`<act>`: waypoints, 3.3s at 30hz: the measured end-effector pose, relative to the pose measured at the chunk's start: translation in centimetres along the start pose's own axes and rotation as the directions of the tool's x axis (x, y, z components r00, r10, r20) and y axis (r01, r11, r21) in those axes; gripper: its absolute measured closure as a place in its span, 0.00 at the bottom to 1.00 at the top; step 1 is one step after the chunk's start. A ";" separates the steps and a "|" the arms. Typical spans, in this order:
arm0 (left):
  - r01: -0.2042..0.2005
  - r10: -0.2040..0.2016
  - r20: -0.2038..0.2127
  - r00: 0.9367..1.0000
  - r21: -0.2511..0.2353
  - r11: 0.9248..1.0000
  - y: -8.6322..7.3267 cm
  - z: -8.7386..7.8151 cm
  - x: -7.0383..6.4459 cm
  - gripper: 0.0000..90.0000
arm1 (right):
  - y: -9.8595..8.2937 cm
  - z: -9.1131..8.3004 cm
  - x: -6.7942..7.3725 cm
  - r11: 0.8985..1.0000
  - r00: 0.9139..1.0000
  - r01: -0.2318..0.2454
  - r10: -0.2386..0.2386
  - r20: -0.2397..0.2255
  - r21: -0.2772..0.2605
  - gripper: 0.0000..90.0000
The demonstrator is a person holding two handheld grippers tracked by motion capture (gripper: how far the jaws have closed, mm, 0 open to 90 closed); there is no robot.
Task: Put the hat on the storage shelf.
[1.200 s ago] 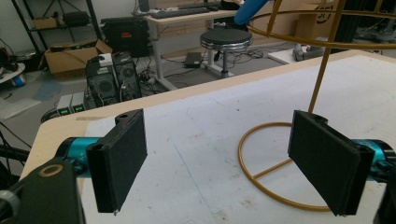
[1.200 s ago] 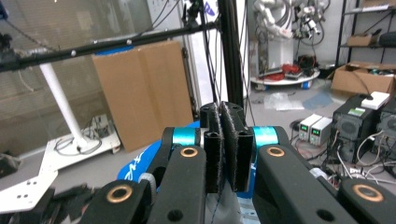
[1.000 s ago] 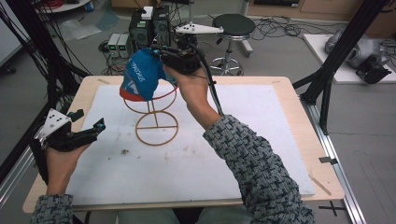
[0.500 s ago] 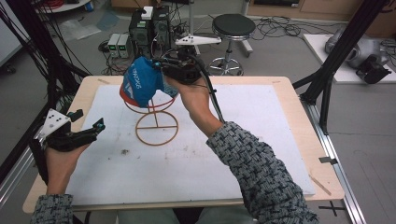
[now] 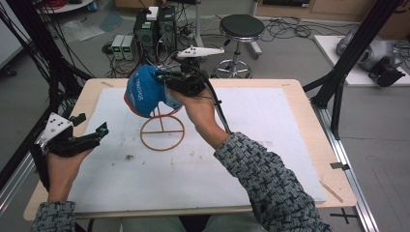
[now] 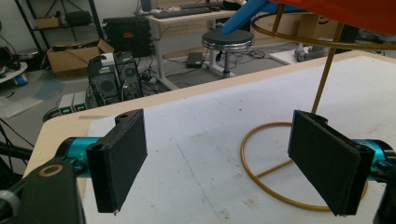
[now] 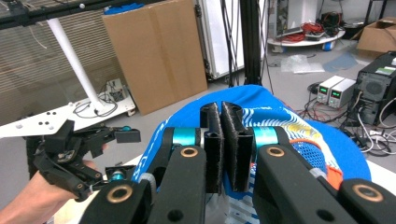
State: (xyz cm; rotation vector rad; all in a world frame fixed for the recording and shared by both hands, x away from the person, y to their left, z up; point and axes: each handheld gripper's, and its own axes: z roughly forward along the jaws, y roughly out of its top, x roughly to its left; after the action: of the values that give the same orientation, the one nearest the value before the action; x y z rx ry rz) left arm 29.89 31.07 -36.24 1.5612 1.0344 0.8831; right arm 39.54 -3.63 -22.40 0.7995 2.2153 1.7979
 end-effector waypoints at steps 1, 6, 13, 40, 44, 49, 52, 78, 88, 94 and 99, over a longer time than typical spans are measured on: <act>-0.003 0.003 0.002 1.000 0.004 1.000 0.0 0.0 0.0 0.22 | -0.1 -0.1 0.1 1.000 1.000 -0.003 0.003 -0.006 -0.003 0.97; -0.003 0.003 0.002 1.000 0.005 1.000 0.0 0.0 -0.1 0.22 | -0.2 -0.2 0.4 1.000 1.000 -0.011 0.011 -0.023 -0.008 0.97; -0.001 0.001 0.000 1.000 0.003 1.000 -0.1 0.1 0.0 0.22 | -0.1 -0.6 1.0 0.999 0.999 -0.014 0.013 -0.048 -0.030 0.97; -0.003 0.003 0.004 1.000 0.012 1.000 -0.2 0.2 -0.1 0.22 | -2.2 1.3 0.2 0.999 1.000 -0.028 0.028 -0.012 0.024 0.97; -0.006 0.006 0.006 1.000 0.015 1.000 -0.2 0.2 -0.1 0.22 | -2.7 1.3 0.0 1.000 1.000 -0.016 0.016 -0.009 0.015 0.97; 0.001 -0.001 0.003 1.000 0.010 1.000 -0.2 0.1 0.0 0.22 | -3.2 1.0 -0.4 1.000 1.000 -0.027 0.027 -0.008 0.006 0.97; -0.004 0.004 0.004 1.000 0.014 1.000 -0.2 0.1 0.0 0.22 | -3.3 0.8 -0.4 1.000 1.000 -0.030 0.030 -0.007 0.002 0.96; -0.003 0.003 0.009 1.000 0.017 1.000 -0.2 0.2 0.0 0.22 | -3.3 0.3 -0.7 0.998 1.000 -0.027 0.027 -0.013 -0.050 0.65; 0.000 0.000 0.008 1.000 0.015 1.000 -0.3 0.2 0.0 0.22 | -3.2 -0.9 -1.4 0.997 0.999 -0.027 0.030 0.045 -0.068 0.50; -0.002 0.001 0.009 1.000 0.018 1.000 -0.3 0.2 0.0 0.22 | -3.1 -2.7 -2.7 0.994 0.996 -0.040 0.047 0.070 -0.101 0.48; 0.001 -0.001 0.006 1.000 0.019 1.000 -0.3 0.2 0.1 0.22 | -3.2 -4.5 -3.7 0.991 0.992 -0.031 0.047 0.121 -0.127 0.45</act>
State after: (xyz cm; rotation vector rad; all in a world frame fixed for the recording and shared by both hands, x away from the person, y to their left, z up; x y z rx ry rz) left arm 30.05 31.12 -36.59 1.5780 1.0414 0.8698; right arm 39.70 -9.72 -24.99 0.9078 2.0019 1.8305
